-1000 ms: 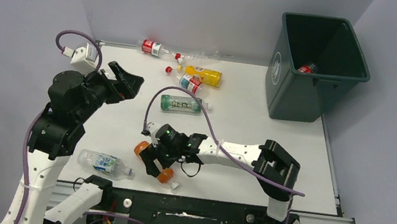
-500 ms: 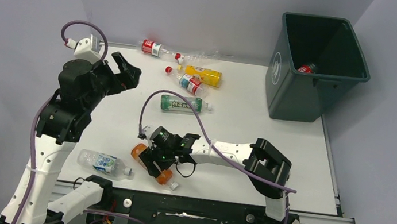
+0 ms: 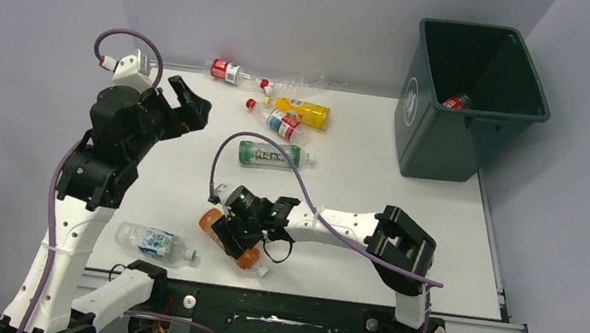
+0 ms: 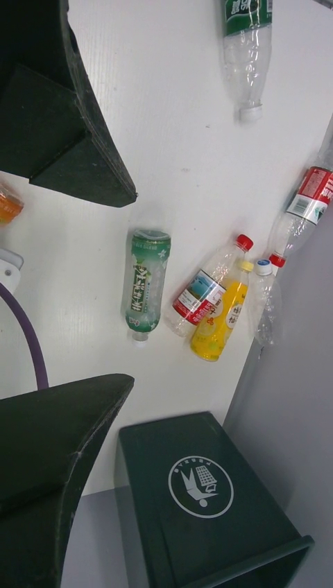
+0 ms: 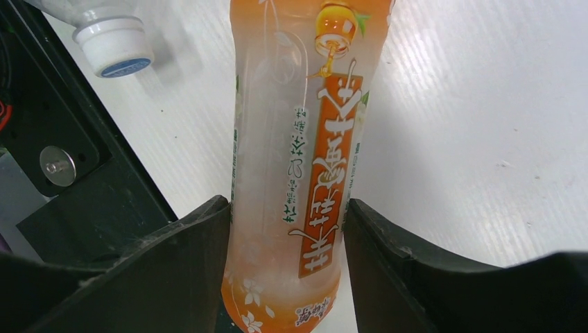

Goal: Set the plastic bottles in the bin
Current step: Pick up the plastic bottle at the center of the board.

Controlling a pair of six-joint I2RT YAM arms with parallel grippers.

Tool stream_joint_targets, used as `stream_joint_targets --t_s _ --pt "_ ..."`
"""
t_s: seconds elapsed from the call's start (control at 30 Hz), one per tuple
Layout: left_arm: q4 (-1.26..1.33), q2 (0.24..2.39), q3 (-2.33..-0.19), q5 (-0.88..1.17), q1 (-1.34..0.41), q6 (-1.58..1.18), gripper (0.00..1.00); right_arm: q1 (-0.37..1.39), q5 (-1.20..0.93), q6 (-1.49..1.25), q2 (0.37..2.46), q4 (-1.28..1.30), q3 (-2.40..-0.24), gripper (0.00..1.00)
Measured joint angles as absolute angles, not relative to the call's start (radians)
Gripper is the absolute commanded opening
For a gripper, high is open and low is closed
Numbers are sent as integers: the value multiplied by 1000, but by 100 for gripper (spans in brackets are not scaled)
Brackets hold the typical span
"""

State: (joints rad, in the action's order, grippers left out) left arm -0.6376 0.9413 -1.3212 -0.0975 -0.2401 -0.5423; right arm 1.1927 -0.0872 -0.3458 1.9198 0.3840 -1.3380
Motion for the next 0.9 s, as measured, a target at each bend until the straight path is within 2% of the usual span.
stream_joint_targets --t_s 0.23,0.53,0.9 --pt "-631 956 -1317 -81 -240 -543 93 1117 -59 -337 1821 404 -1284 55" --pt "-621 958 -1282 -51 -239 -547 93 909 -2 -272 1625 482 -1260 56" --pt "-587 962 -1257 -27 -233 -557 93 621 21 -162 1529 614 -1483 56"
